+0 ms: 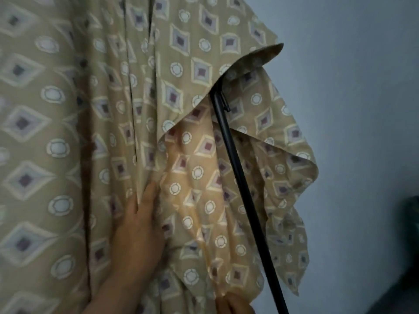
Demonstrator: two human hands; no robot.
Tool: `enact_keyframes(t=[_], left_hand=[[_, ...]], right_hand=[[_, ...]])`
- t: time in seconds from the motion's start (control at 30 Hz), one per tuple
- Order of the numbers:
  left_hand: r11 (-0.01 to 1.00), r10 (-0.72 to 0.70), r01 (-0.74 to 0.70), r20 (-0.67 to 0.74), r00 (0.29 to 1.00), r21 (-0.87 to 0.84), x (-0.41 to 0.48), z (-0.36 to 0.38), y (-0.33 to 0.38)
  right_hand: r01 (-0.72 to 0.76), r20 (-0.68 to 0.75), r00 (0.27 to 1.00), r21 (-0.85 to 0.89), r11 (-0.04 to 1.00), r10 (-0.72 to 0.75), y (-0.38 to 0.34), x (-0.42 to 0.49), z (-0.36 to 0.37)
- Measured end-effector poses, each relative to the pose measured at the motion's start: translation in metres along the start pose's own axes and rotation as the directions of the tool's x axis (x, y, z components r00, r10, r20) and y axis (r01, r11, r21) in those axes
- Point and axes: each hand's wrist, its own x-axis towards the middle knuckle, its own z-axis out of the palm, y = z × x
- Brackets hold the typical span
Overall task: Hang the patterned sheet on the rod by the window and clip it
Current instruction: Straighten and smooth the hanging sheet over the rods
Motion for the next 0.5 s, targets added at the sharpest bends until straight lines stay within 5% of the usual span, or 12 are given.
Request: enact_keyframes(t=[0.07,0.1,0.13,0.2,0.4,0.5], left_hand=[[0.983,-0.141,0.136,-0.033,0.990,-0.127,-0.011,0.003,0.009],[0.972,-0.195,0.192,-0.008,0.981,-0.137,-0.017,0.007,0.017],[0.966,-0.213,0.214,0.021,0.977,-0.148,-0.024,0.012,0.025],[0.975,-0.158,0.167,0.068,0.985,-0.148,-0.041,0.023,0.032],[0.956,0.001,-0.011,0.033,0.999,0.293,-0.070,0.033,-0.019],[0.921,0.079,-0.094,0.054,0.995,0.379,-0.079,0.037,-0.027]], right_hand=[[-0.126,0.127,0.986,0.168,0.978,0.105,-0.019,-0.012,-0.018],[-0.128,0.082,0.990,0.194,0.973,0.113,-0.018,-0.014,-0.020],[-0.166,0.061,0.986,0.289,0.943,0.155,-0.019,-0.011,-0.024],[-0.356,0.240,0.933,0.493,0.794,0.269,-0.022,-0.011,-0.040],[-0.300,0.231,0.949,0.458,0.837,0.214,-0.020,-0.022,-0.049],[-0.308,0.201,0.950,0.456,0.835,0.240,-0.015,-0.024,-0.047]])
